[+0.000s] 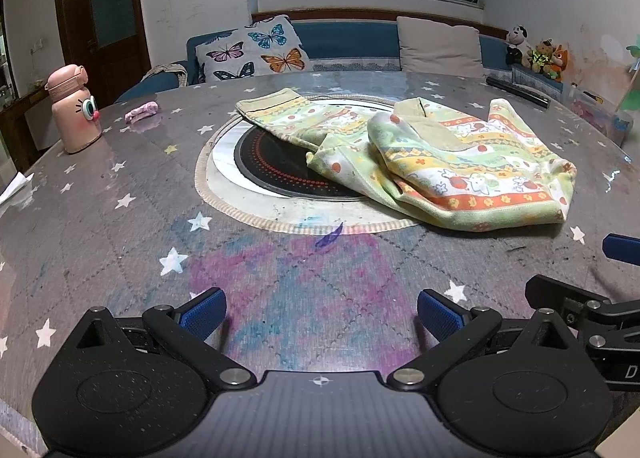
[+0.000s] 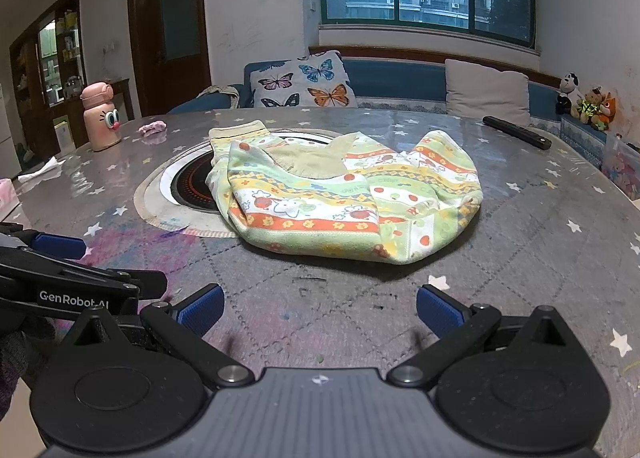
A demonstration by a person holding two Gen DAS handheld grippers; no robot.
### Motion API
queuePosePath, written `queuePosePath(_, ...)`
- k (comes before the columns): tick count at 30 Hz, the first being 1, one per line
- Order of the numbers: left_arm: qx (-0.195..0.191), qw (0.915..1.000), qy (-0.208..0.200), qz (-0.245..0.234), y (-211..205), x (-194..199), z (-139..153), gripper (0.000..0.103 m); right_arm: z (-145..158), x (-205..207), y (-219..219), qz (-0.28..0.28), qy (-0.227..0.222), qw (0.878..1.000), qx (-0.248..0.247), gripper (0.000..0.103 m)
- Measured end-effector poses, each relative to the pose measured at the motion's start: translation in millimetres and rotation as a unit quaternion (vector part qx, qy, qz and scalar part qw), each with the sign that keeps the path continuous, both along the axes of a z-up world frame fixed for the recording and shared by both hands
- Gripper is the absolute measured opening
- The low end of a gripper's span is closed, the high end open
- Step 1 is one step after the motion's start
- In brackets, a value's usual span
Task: Fold clothes
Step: 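Move both grippers toward the patterned garment on the table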
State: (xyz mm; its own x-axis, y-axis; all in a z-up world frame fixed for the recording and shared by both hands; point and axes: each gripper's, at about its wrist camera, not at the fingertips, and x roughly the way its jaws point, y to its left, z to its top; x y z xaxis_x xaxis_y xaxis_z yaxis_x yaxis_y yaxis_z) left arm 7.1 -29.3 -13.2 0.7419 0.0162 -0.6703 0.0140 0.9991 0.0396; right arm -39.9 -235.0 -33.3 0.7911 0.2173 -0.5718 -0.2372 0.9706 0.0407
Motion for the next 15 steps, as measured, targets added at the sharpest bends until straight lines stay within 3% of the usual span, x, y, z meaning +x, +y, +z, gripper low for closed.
queuePosePath(15, 0.007, 0.9999, 0.010, -0.003, -4.5, 9.0, -3.9, 0.103, -3.9, 7.6, -2.1, -0.004, 0.009, 1.000, 0.002, 0.103)
